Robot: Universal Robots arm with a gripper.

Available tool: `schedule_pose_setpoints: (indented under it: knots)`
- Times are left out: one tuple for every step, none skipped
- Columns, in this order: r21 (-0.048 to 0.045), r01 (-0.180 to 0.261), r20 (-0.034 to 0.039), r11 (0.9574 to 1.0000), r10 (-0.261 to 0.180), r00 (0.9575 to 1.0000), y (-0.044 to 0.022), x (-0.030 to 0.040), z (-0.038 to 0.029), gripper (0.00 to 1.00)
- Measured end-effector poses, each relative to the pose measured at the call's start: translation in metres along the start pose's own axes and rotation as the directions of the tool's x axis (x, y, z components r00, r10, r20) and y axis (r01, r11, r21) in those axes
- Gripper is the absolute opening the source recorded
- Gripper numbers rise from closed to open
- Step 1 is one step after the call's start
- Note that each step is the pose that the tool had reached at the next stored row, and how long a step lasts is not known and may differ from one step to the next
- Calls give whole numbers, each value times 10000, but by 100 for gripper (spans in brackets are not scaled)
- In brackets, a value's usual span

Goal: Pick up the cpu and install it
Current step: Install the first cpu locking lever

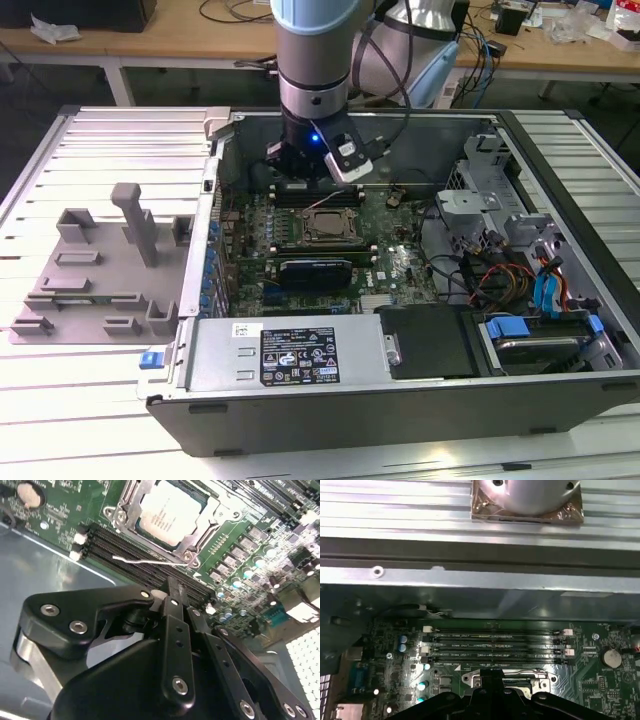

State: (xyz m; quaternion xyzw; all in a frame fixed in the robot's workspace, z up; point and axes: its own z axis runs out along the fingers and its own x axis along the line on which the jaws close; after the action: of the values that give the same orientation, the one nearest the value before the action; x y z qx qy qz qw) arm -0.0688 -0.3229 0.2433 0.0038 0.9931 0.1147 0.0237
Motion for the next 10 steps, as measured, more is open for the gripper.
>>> schedule_pose_setpoints:
  knots:
    - [8,-142,32,9999,142,9999,-6,-1,22,11]
    - [12,-250,58,9997,250,9997,-10,-1,41,11]
    - [16,-335,78,9994,335,9994,-13,-1,54,11]
    - [22,-499,117,9988,499,9987,-18,0,77,11]
    - [28,-683,160,9977,682,9975,-22,0,94,11]
    - [33,-872,206,9962,871,9960,-25,1,109,11]
    - [36,-999,236,9950,998,9947,-28,1,118,11]
    - [39,-1122,265,9937,1121,9933,-30,2,128,11]
    - [44,-1400,332,9901,1398,9896,-37,3,160,11]
    - [47,-1650,393,9863,1647,9856,-41,4,177,11]
